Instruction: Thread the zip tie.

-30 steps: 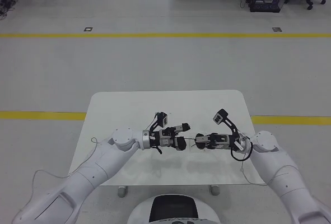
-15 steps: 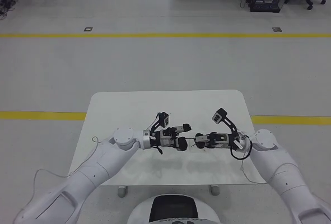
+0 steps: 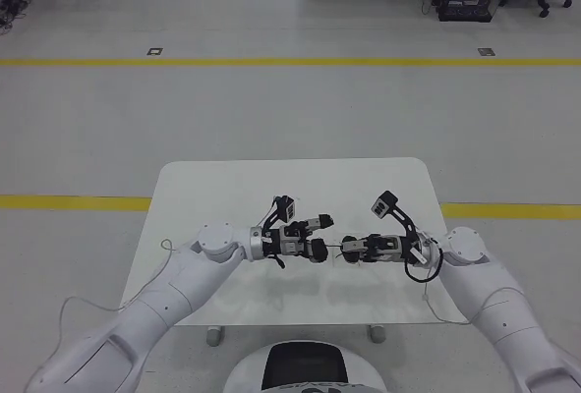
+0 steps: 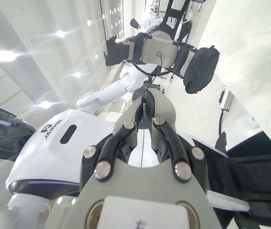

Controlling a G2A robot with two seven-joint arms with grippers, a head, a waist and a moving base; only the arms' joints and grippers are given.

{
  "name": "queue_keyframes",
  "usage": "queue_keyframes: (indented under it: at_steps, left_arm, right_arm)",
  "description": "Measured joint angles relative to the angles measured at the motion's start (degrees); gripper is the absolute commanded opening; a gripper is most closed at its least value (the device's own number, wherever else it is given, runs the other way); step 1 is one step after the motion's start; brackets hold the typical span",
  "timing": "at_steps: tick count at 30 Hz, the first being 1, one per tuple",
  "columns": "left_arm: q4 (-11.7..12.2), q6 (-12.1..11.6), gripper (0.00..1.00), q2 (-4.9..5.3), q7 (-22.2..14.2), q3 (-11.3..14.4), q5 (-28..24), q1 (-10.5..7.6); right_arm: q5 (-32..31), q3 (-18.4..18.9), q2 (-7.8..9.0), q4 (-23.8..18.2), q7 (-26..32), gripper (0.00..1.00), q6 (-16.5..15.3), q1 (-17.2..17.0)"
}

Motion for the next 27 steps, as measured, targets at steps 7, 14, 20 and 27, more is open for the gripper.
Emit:
queue_keyframes:
  at_steps: [7, 14, 20, 27]
  left_arm:
    - [0.05, 0.29, 1.00, -0.11, -0.45, -0.10, 0.34, -0.01]
    - [0.19, 0.32, 1.00, -0.23, -0.59, -0.26, 0.46, 0.06]
    - [0.61, 0.05, 1.00, -0.22, -0.82, -0.76, 0.29, 0.15]
    - [0.29, 0.11, 1.00, -0.28, -1.01, -0.91, 0.44, 0.36]
  right_arm:
    - [0.08, 0.12, 0.07, -0.32, 0.00, 0.00, 0.00, -0.09]
    - [0.08, 0.36, 0.11, -0.51, 0.00, 0.00, 0.00, -0.15]
    - [-0.07, 0.51, 0.14, -0.77, 0.00, 0.00, 0.00, -0.33]
    - [-0.09, 0.38, 0.13, -0.76, 0.00, 0.00, 0.00, -0.33]
